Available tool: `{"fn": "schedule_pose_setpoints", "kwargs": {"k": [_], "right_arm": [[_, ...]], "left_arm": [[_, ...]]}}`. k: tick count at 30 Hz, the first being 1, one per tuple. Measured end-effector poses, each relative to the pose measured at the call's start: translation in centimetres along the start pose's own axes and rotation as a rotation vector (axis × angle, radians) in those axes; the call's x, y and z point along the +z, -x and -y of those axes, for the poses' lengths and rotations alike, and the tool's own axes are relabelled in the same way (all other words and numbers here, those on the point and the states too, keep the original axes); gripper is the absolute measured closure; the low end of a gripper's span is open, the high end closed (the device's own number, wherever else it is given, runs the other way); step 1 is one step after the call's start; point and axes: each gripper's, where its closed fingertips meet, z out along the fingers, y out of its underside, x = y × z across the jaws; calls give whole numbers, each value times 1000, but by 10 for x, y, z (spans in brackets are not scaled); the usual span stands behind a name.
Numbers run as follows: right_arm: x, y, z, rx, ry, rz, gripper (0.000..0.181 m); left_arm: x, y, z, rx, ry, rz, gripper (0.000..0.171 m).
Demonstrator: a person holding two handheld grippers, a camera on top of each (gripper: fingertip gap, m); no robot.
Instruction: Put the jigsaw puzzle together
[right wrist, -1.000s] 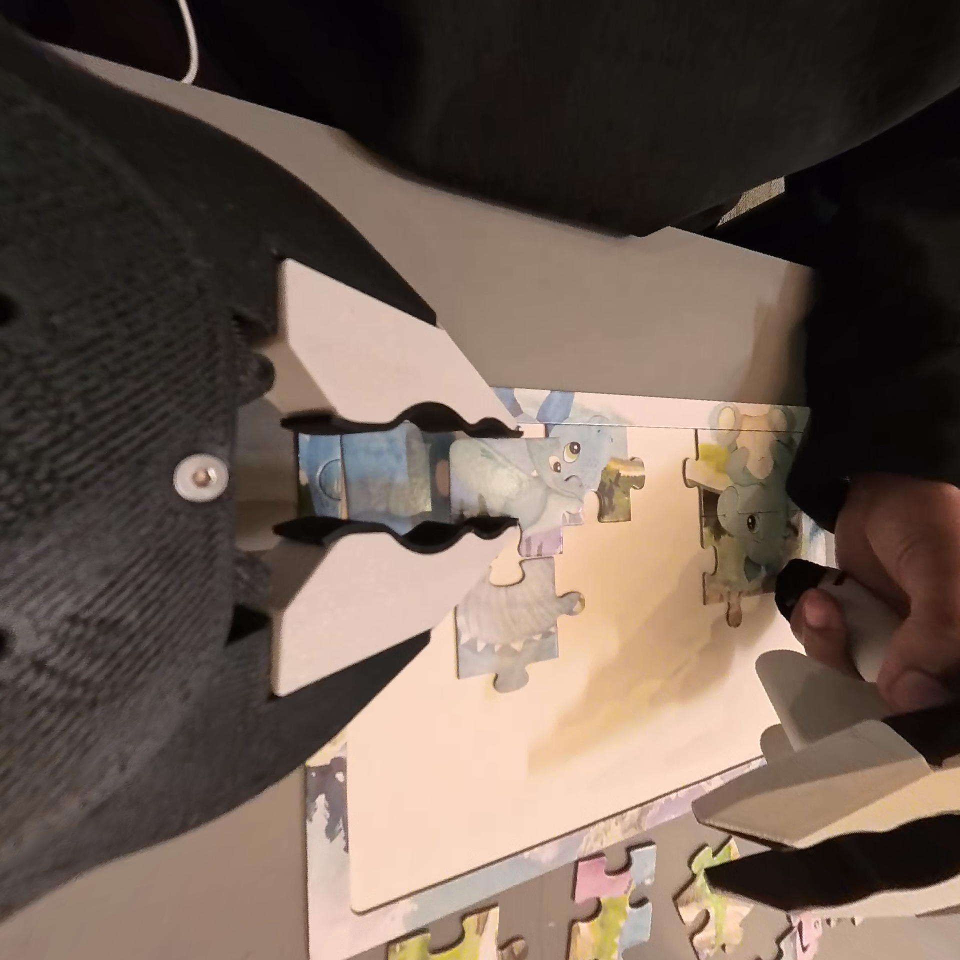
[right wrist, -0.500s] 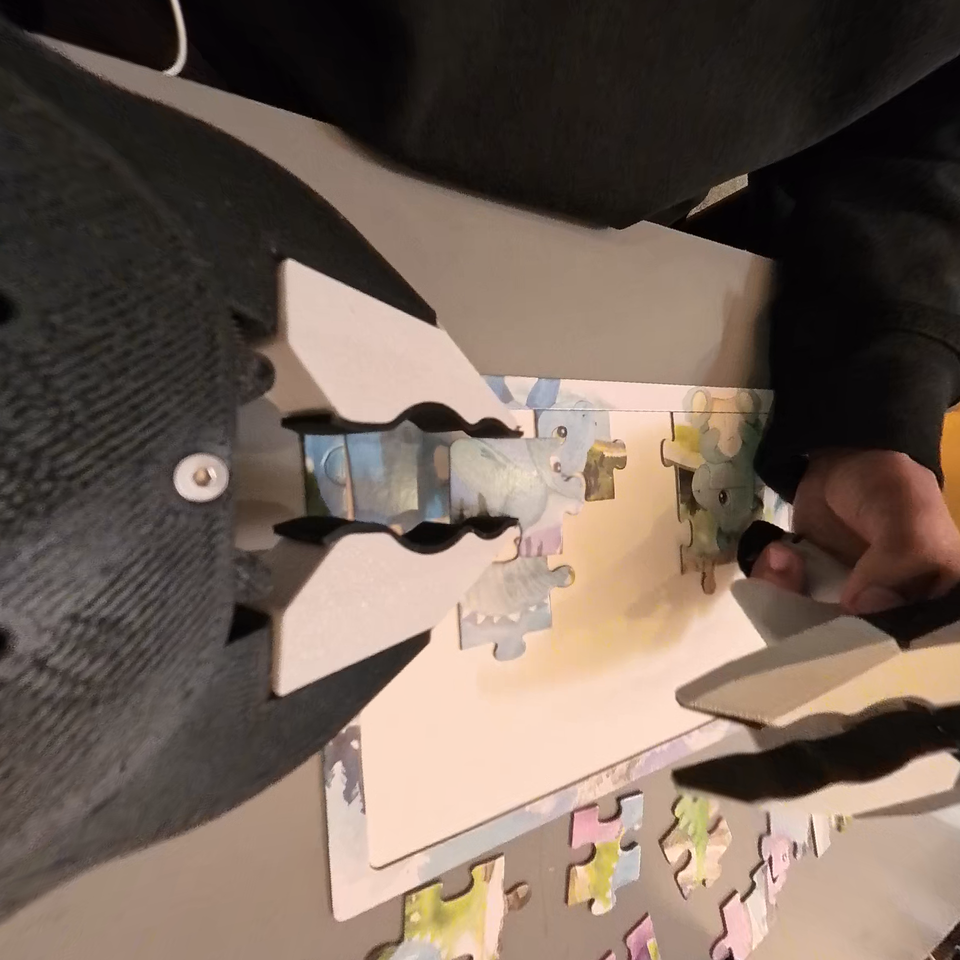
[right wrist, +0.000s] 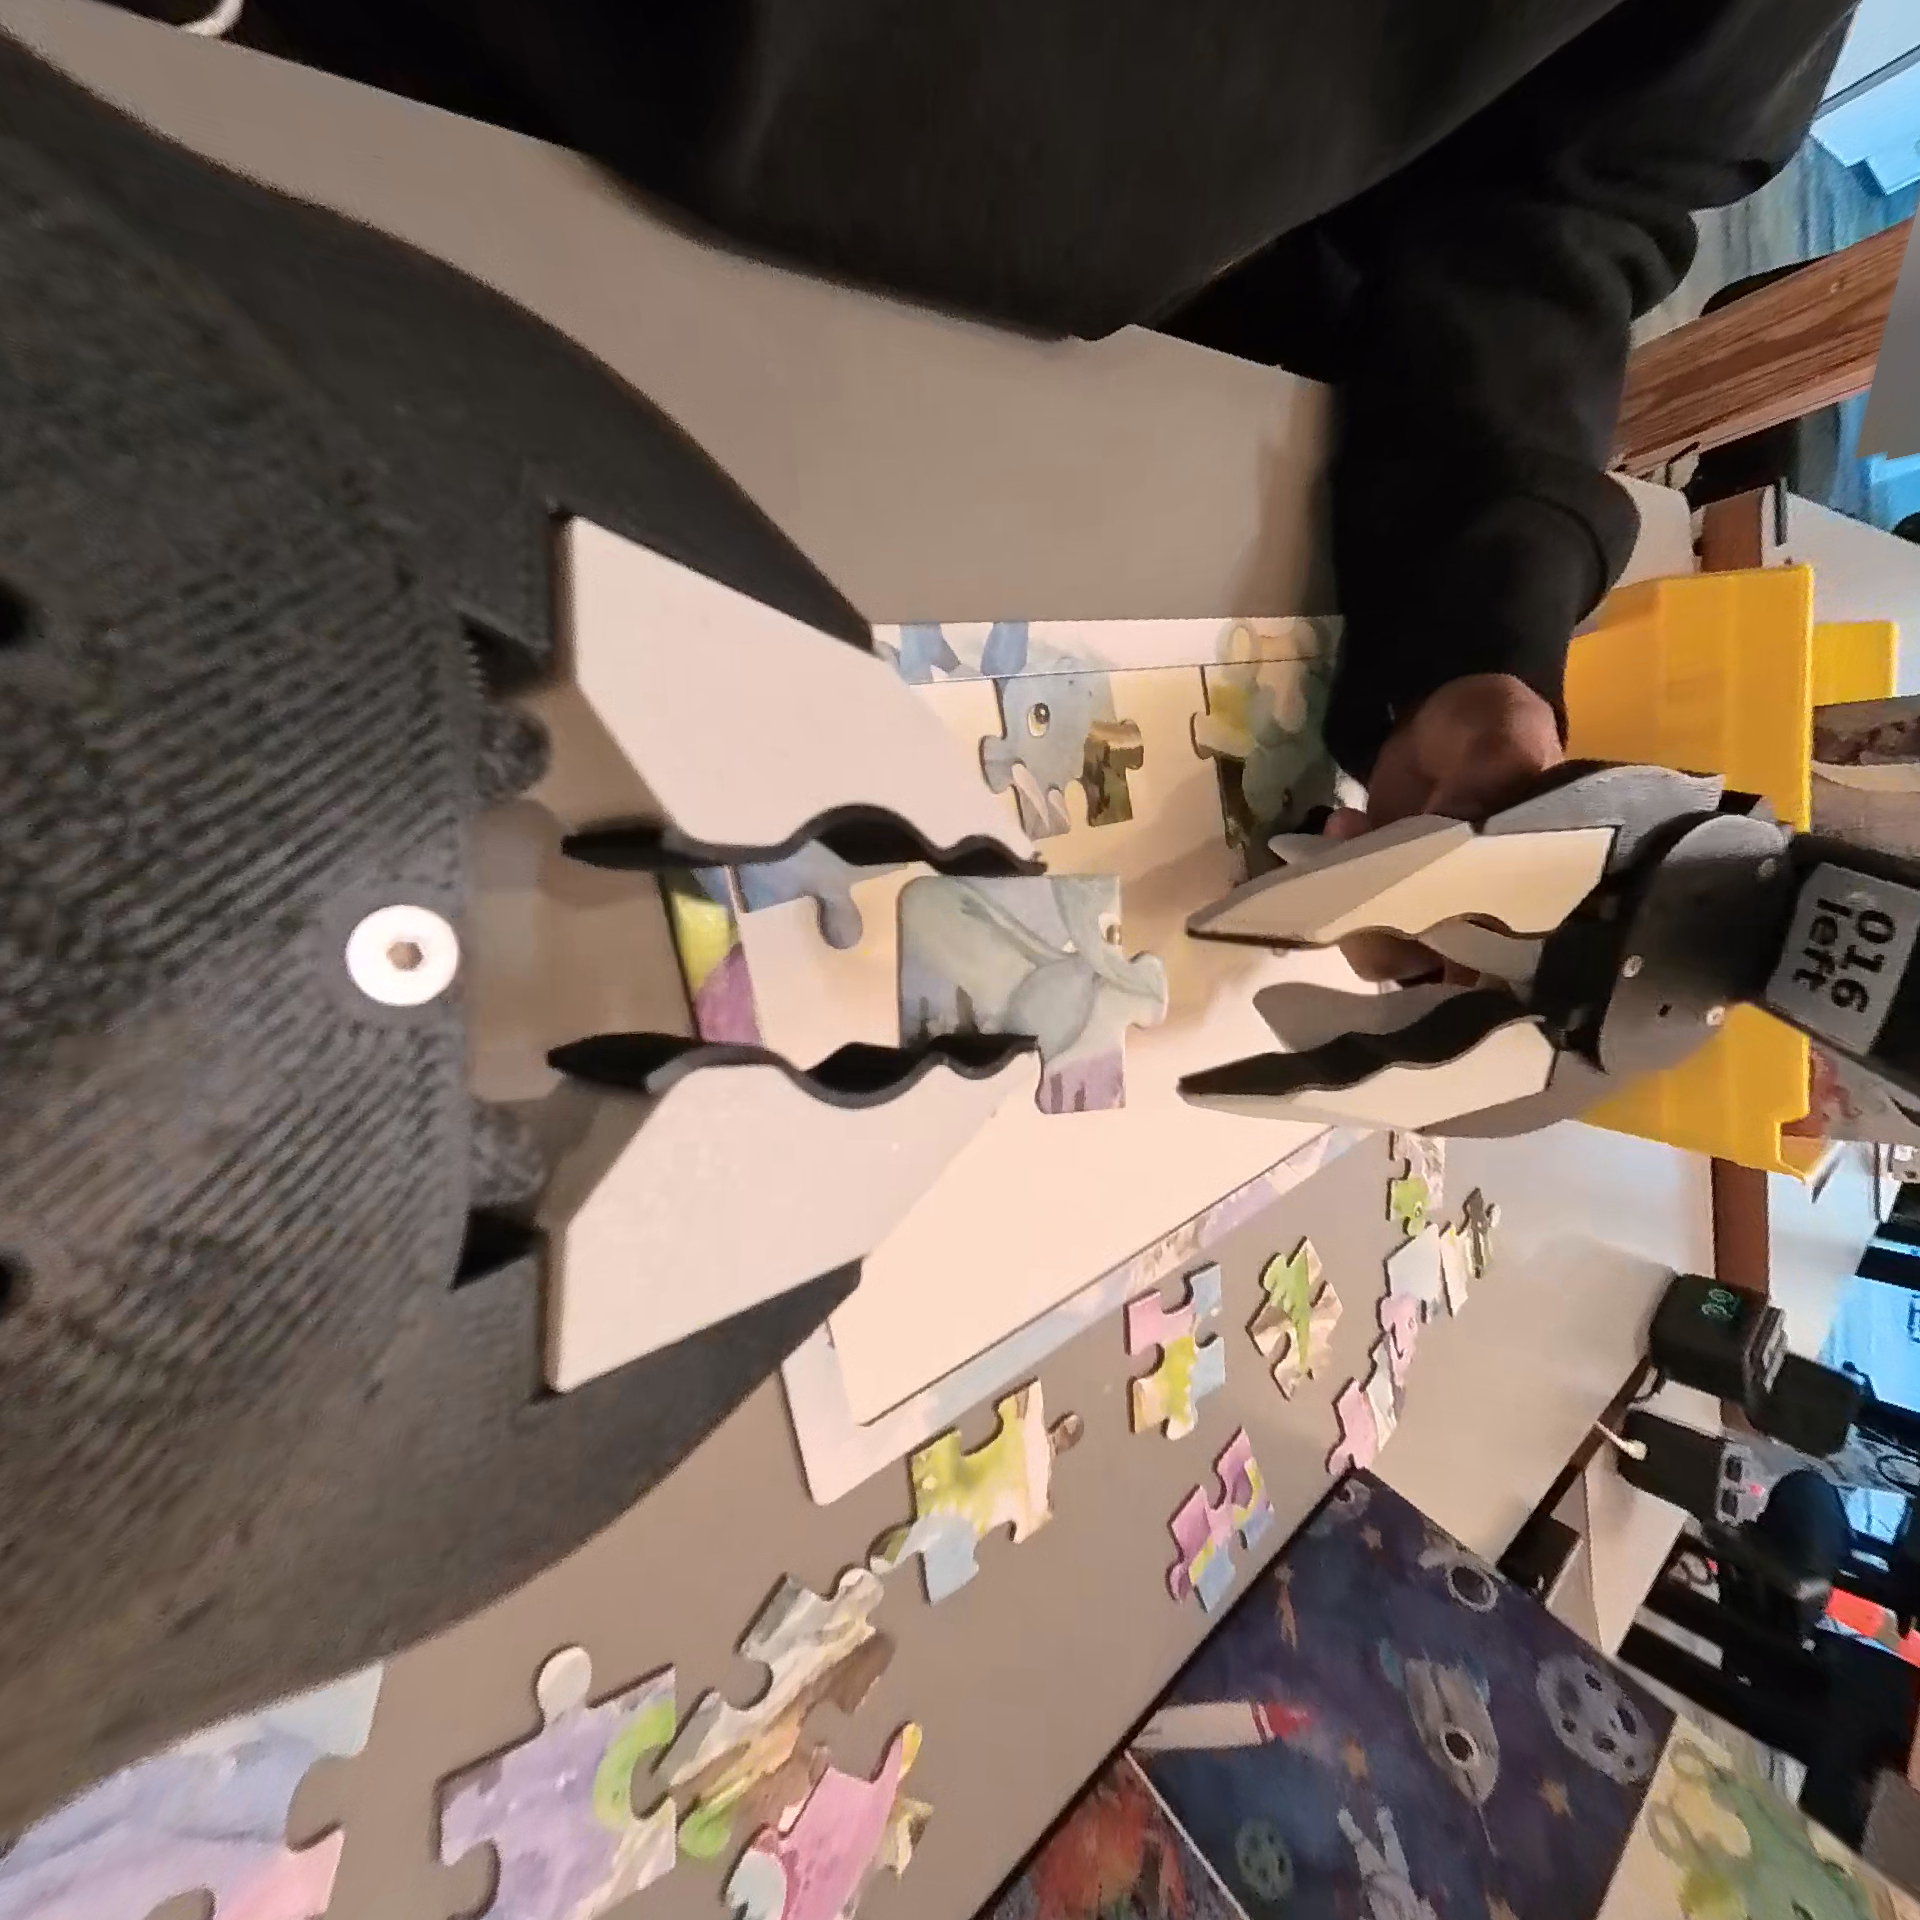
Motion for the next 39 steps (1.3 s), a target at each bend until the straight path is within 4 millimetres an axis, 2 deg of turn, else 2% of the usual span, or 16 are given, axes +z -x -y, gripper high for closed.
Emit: {"fn": "schedule_pose_setpoints", "kwargs": {"k": [8, 11, 14, 17, 21, 25, 27, 30, 33, 39], "right_arm": [[8, 6, -7, -36, 50, 11, 153], [9, 5, -6, -54, 51, -2, 153], [4, -6, 1, -104, 28, -95, 153], [-11, -21, 16, -105, -63, -188, 153], [-28, -34, 21, -44, -132, -221, 153], [-23, -32, 18, -58, -104, -219, 153], [-17, -31, 13, -78, -68, -224, 153], [-13, -31, 8, -92, -34, -229, 153], [-13, -32, 7, -92, -27, -232, 152], [-13, -33, 6, -89, -25, -238, 153]], "left_arm": [[3, -9, 0, 20, 5, -32, 136], [4, -13, -1, -12, 10, -65, 142], [8, -15, -3, -116, 17, -119, 133], [13, -26, -4, -152, 28, -192, 136], [26, -43, -28, 26, 213, -159, 140], [43, -56, -49, 154, 365, -97, 120], [48, -57, -53, 198, 398, -52, 113], [51, -55, -59, 265, 441, 2, 113], [54, -59, -65, 262, 467, -15, 112], [61, -63, -66, 279, 450, -9, 109]]}}
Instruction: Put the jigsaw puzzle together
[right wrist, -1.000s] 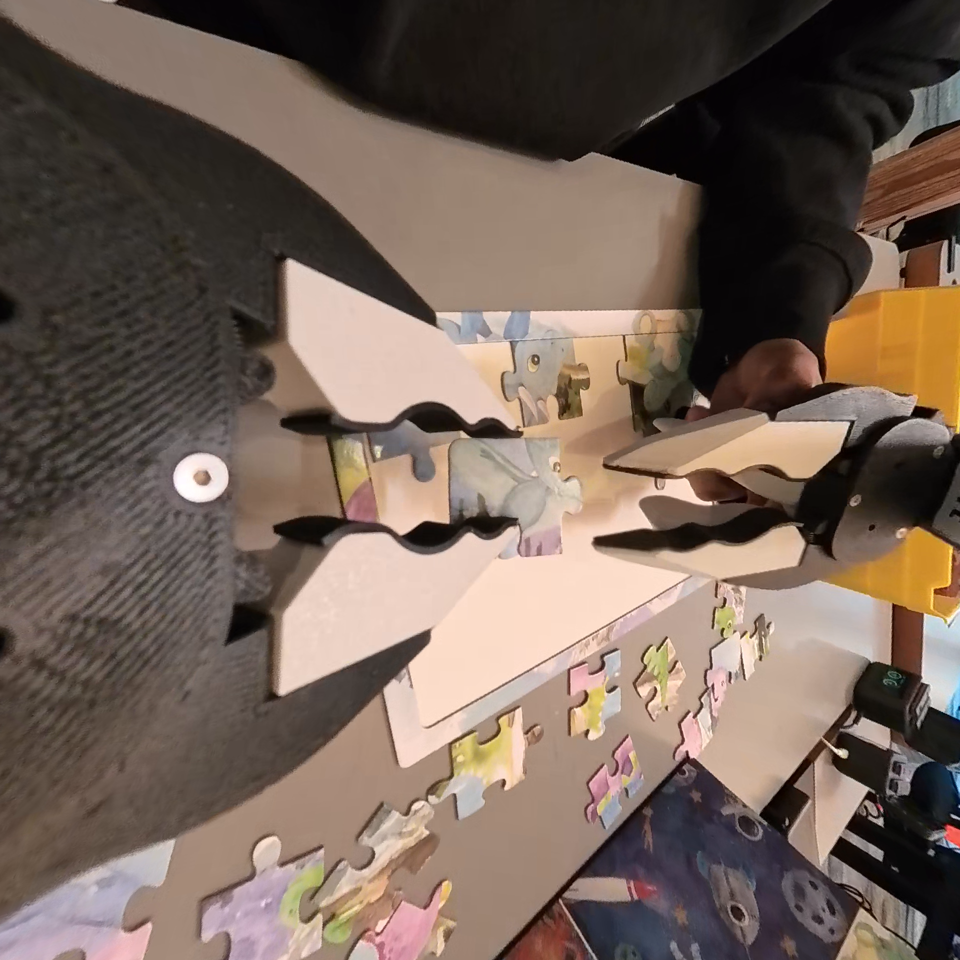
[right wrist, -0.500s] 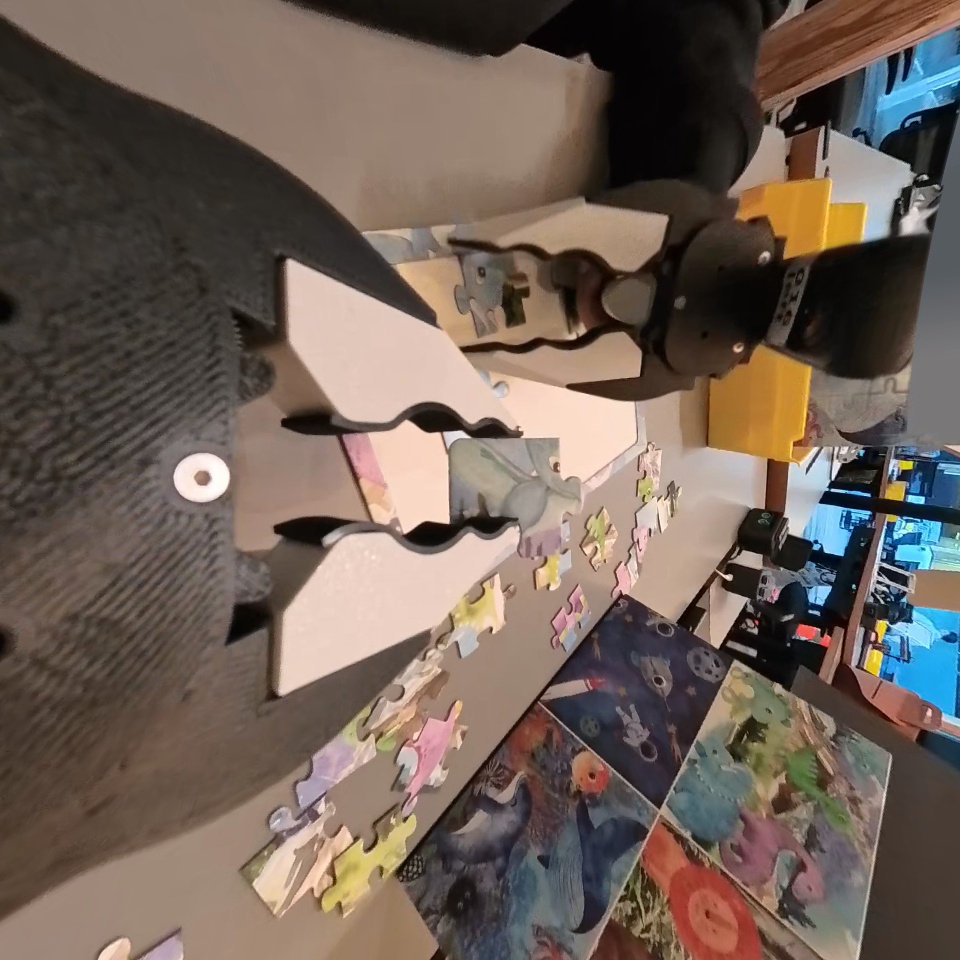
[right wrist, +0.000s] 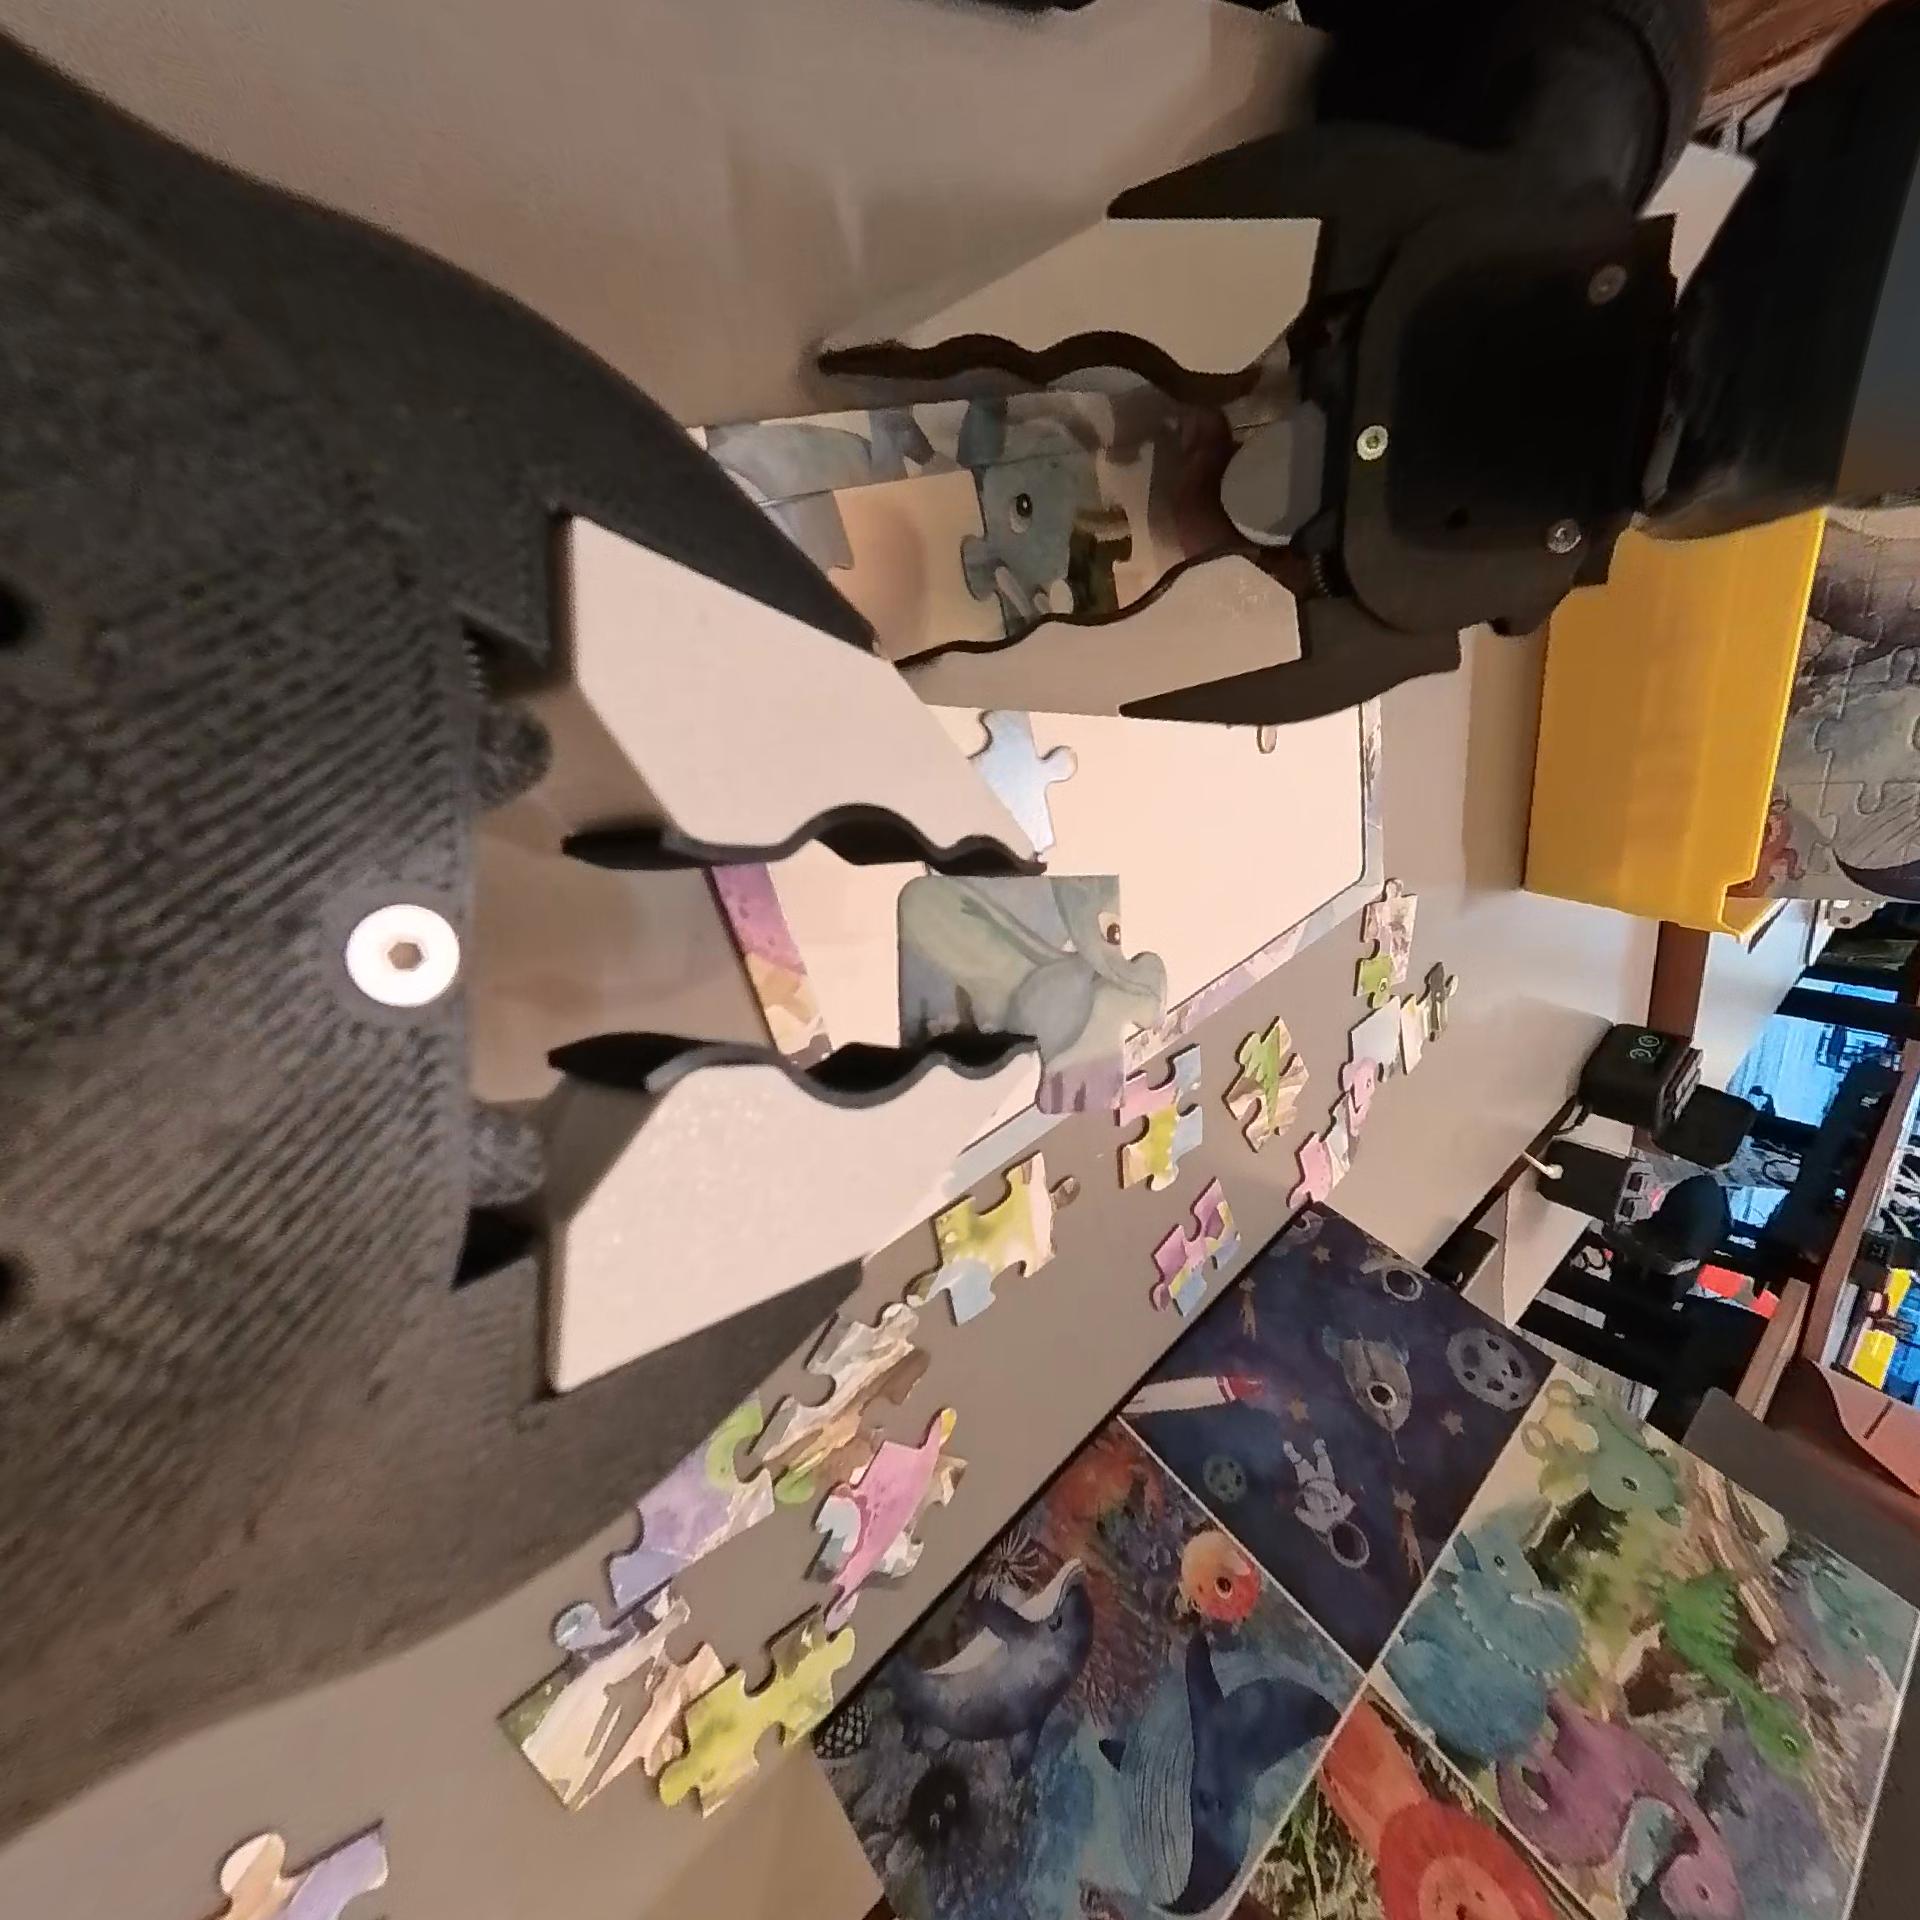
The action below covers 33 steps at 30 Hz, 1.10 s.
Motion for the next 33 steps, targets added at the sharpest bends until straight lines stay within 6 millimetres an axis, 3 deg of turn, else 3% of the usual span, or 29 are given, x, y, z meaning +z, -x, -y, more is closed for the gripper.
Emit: {"fn": "schedule_pose_setpoints", "kwargs": {"k": [8, 27, 30, 33], "right_arm": [[-2, -3, 1, 6, -6, -13, 153], [-1, -4, 0, 14, -2, -14, 153], [-2, -4, 0, 14, -5, -17, 153], [-3, -5, 0, 17, -7, -20, 153]], "left_arm": [[-1, 8, -4, -5, 25, 67, 104], [4, 2, 0, 48, 14, 77, 101], [-2, 5, 5, 77, -20, 101, 103], [-23, 9, 16, 44, -123, 82, 107]]}}
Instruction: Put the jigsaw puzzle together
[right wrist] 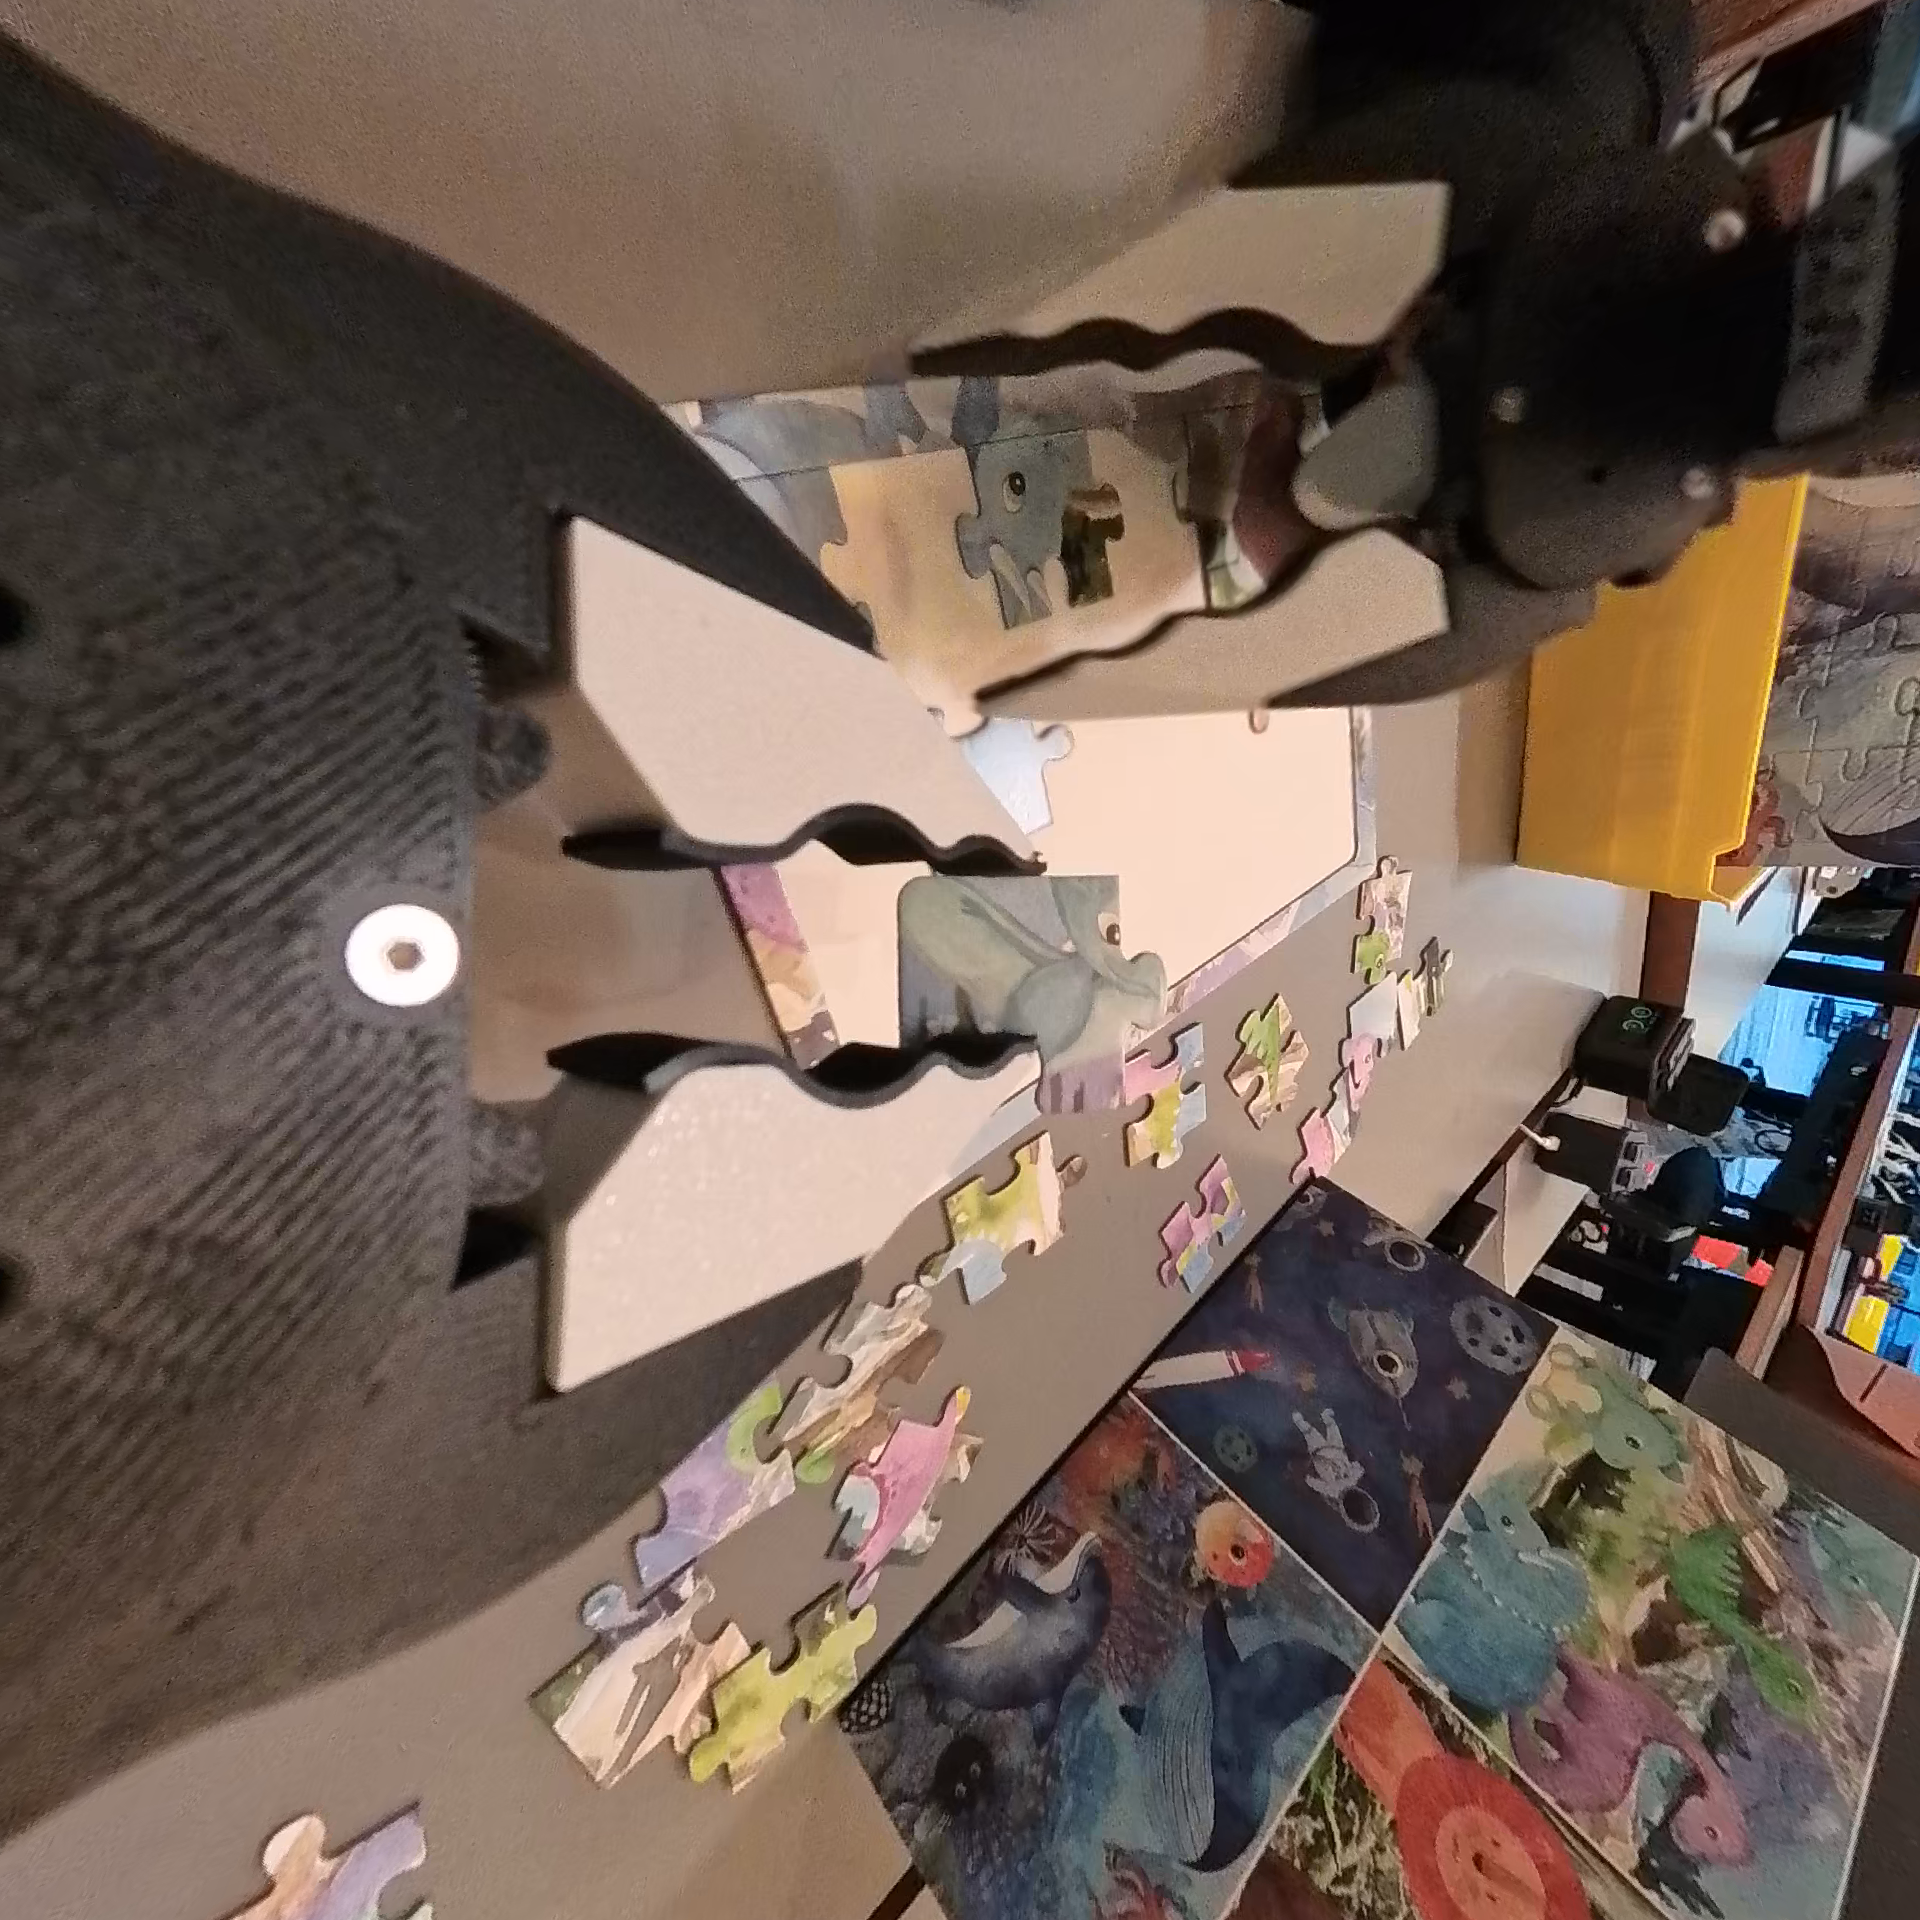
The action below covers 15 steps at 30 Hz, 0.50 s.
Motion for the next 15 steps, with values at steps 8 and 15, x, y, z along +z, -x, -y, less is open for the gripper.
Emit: {"fn": "schedule_pose_setpoints", "kwargs": {"k": [8, 15], "right_arm": [[0, -3, -5, 19, 25, -4, 153], [4, 1, -12, 3, 64, 6, 153]], "left_arm": [[-100, 73, 31, -246, -471, 166, 120], [-126, 89, 32, -253, -574, 281, 148]]}}
